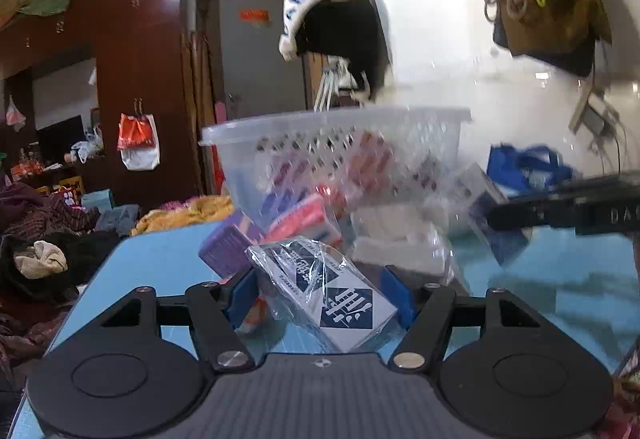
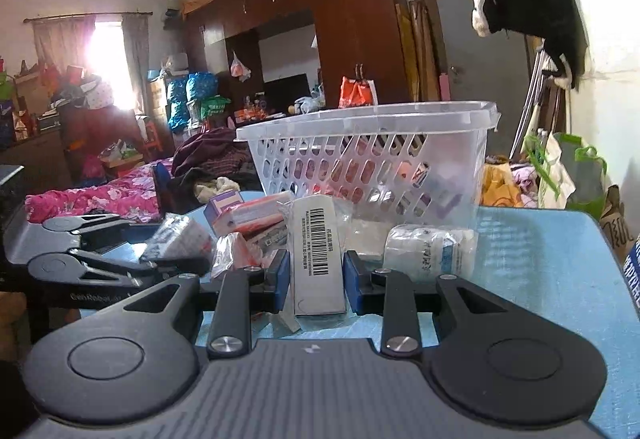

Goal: Organize objects
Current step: 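Grasp a white-blue wrapped box with the left tool while the right tool grasps a white barcoded box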

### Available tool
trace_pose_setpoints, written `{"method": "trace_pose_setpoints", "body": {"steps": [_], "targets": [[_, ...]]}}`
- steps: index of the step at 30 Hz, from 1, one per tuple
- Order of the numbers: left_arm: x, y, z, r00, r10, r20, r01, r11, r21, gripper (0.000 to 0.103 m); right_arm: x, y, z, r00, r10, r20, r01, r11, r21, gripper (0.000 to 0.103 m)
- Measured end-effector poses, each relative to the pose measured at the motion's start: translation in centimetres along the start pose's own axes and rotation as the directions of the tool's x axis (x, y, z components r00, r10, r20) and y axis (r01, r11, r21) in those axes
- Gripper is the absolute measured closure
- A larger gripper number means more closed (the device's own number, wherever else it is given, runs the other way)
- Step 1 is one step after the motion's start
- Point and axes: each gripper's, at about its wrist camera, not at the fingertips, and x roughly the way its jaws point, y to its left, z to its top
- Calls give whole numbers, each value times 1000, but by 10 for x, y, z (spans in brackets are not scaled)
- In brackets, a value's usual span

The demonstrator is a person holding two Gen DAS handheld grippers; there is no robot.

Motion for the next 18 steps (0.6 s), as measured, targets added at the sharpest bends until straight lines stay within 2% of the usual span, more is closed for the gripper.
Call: {"method": "trace_pose_setpoints", "body": {"steps": [4, 7, 14, 16, 18], "targets": [[-11, 4, 4, 997, 39, 72, -37, 999, -34, 33, -3, 1, -1, 999, -13, 29, 13, 1000, -13, 71], [-18, 7, 6, 993, 38, 116, -33, 998, -49, 33, -8, 4, -1, 997, -34, 65, 36, 999, -22, 71], [-18, 4, 6, 988, 29, 151, -21, 998, -56, 33, -16, 9, -2, 981, -119, 153, 125, 992, -25, 71], [-20, 4, 8, 985, 23, 172, -12, 998, -68, 33, -18, 7, 2, 979, -118, 165, 120, 993, -6, 71], [-20, 3, 18, 981, 26, 191, -12, 997, -77, 33, -24, 7, 14, 971, -102, 214, 107, 994, -7, 71]]}}
